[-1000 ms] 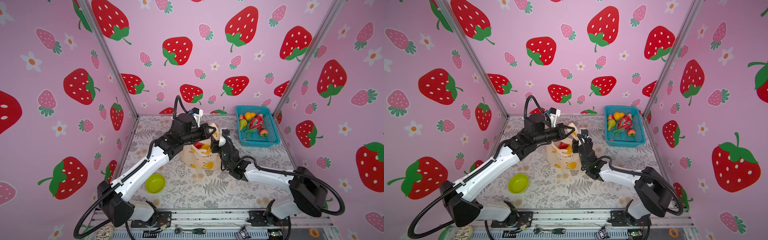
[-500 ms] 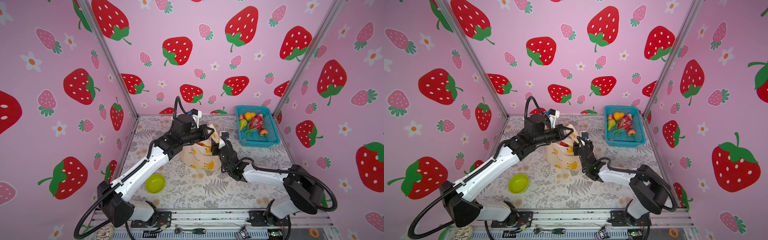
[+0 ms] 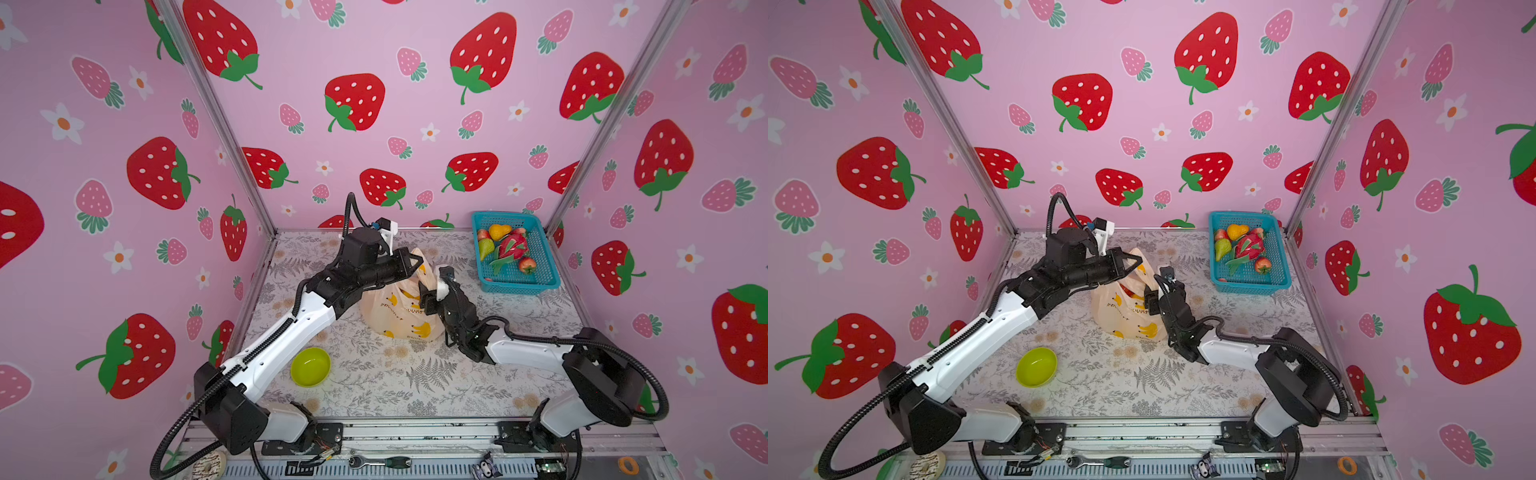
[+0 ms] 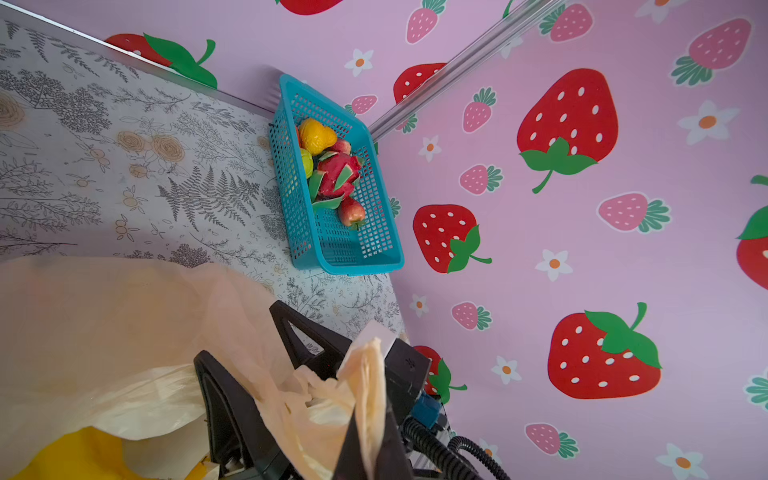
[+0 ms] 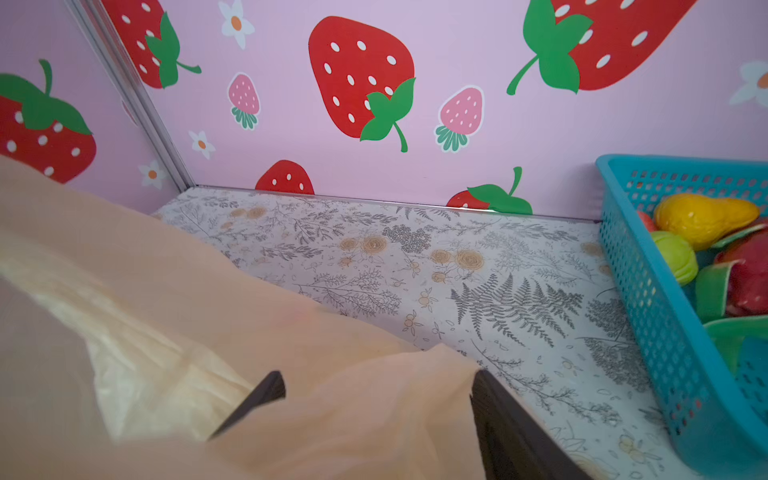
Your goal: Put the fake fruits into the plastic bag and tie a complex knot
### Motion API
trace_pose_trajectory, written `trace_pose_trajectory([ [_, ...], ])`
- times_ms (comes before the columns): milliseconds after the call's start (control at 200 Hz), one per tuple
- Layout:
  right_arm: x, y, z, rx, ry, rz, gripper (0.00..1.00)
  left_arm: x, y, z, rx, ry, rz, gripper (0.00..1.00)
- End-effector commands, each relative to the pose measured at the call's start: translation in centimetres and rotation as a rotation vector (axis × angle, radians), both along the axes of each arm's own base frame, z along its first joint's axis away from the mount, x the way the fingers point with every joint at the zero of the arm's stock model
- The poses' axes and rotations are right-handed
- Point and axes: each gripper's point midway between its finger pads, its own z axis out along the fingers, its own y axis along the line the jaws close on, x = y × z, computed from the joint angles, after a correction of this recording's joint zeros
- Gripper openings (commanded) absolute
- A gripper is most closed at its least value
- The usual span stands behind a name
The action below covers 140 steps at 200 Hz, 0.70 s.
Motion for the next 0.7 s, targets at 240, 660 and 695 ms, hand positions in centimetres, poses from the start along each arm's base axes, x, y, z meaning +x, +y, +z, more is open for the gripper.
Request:
trace_pose_trajectory([
  [240,-2.4,3.7,6.6,-0.005,-0.102,0.329,1.0,0.6,-0.1,1.4,-0.032,-0.048,-0.008,0.0],
  [660,-5.5,2.1,9.3,-0.077,-0.116,0.611,1.0,0.7,0.2,1.4,-0.021,-0.05,-0.015,0.0],
  [695,-6.1,2.0,9.0,-0.095,-0.116,0.656,1.0,0.6,0.2,1.5,-0.021,-0.052,-0.016,0.0],
])
